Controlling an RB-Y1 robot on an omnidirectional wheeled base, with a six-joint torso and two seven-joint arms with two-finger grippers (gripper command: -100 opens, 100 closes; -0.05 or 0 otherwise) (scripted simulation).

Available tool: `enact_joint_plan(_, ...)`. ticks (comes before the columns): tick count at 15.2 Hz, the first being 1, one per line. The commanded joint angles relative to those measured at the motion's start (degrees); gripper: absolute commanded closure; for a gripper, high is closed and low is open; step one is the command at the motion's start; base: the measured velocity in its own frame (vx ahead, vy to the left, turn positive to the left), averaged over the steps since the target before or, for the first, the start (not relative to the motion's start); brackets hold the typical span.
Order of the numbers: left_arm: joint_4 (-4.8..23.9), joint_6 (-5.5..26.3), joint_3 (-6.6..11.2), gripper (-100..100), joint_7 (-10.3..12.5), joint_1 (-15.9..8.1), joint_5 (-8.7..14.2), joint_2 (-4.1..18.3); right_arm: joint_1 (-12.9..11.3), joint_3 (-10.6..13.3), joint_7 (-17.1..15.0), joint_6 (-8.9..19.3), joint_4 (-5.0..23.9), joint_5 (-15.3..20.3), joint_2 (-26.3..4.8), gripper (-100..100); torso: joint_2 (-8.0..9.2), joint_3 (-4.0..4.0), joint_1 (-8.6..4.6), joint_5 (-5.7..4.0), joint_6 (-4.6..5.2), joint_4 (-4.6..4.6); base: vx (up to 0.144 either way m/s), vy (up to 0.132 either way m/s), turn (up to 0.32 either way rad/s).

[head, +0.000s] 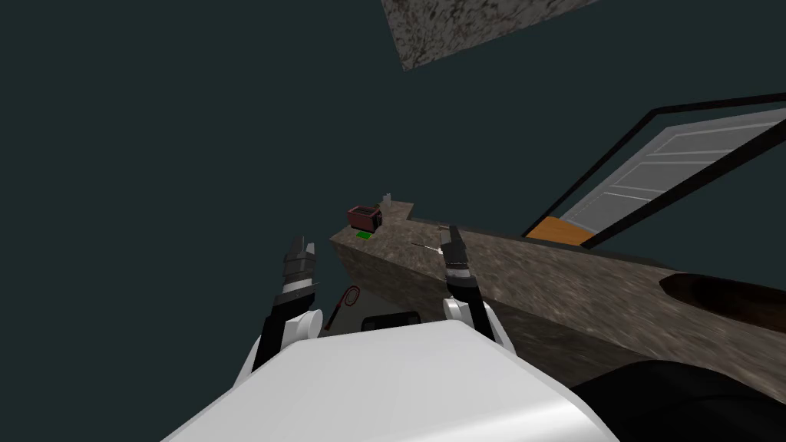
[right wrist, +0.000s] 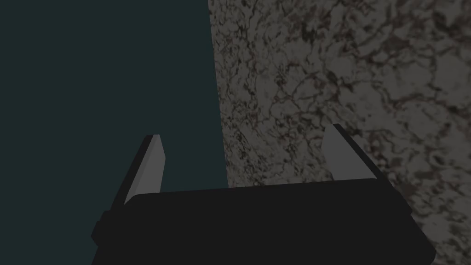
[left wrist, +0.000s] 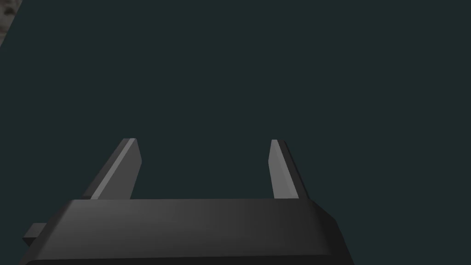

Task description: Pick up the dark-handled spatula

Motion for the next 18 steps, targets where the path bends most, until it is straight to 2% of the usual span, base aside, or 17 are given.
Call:
enact_joint_plan(1,0.0,0.0,0.0,0,0.0,0.0,0.0,0.0,0.1,-0.06,0.02,-0.09,0.47,0.18,-2.17,-100,0.0,0.0,0.0,0.0,0.0,0.0,0.0,0.001,0.034)
enact_joint_plan(2,0.0,0.0,0.0,0,0.0,0.0,0.0,0.0,0.2,-0.12,0.05,-0.18,0.94,0.37,-3.66,-100,0.0,0.0,-0.01,0.0,-0.01,0.0,-0.001,0.001,0.076)
enact_joint_plan(3,0.0,0.0,0.0,0,0.0,0.0,0.0,0.0,0.2,-0.12,0.05,-0.18,0.94,0.37,-3.8,-100,0.0,0.0,-0.02,0.0,-0.01,0.0,-0.001,-0.001,0.064)
enact_joint_plan(7,0.0,0.0,0.0,0,0.0,0.0,0.0,0.0,0.71,-0.38,0.16,-0.64,3.23,1.27,-9.46,-100,0.03,0.01,-0.05,-0.01,-0.01,0.0,-0.006,-0.003,0.082)
enact_joint_plan(10,0.0,0.0,0.0,0,0.0,0.0,0.0,0.0,0.94,-0.49,0.21,-0.84,4.26,1.68,-11.87,-100,0.04,0.02,-0.06,-0.01,-0.01,0.0,-0.009,-0.004,0.072)
enact_joint_plan(11,0.0,0.0,0.0,0,0.0,0.0,0.0,0.0,1.2,-0.61,0.26,-1.07,5.4,2.13,-13.92,-100,0.03,0.02,-0.05,-0.01,-0.01,0.01,-0.01,-0.002,0.102)
enact_joint_plan(12,0.0,0.0,0.0,0,0.0,-0.01,0.0,0.0,1.2,-0.61,0.26,-1.07,5.4,2.13,-14.2,-100,0.04,0.02,-0.05,-0.01,-0.02,0.01,-0.008,-0.001,0.092)
enact_joint_plan(15,0.0,0.0,0.0,0,0.0,0.0,0.0,0.0,1.8,-0.87,0.39,-1.59,8.0,3.17,-18.42,-100,0.03,0.02,-0.05,-0.01,-0.01,0.01,-0.009,-0.003,0.098)
enact_joint_plan(16,0.0,0.0,0.0,0,0.0,-0.01,0.0,0.0,1.8,-0.87,0.39,-1.59,8.0,3.17,-19.19,-100,0.03,0.02,-0.06,-0.01,-0.01,0.0,-0.011,-0.004,0.111)
enact_joint_plan(17,0.0,0.0,0.0,0,0.0,-0.01,0.0,0.0,2.14,-1.0,0.46,-1.89,9.45,3.75,-20.93,-100,0.04,0.02,-0.06,-0.01,-0.01,0.01,-0.014,-0.005,0.148)
enact_joint_plan(18,0.0,0.0,0.0,0,0.0,-0.01,0.0,0.0,2.14,-1.0,0.46,-1.89,9.45,3.75,-21.81,-100,0.05,0.02,-0.06,-0.01,-0.02,0.01,-0.012,-0.006,0.135)
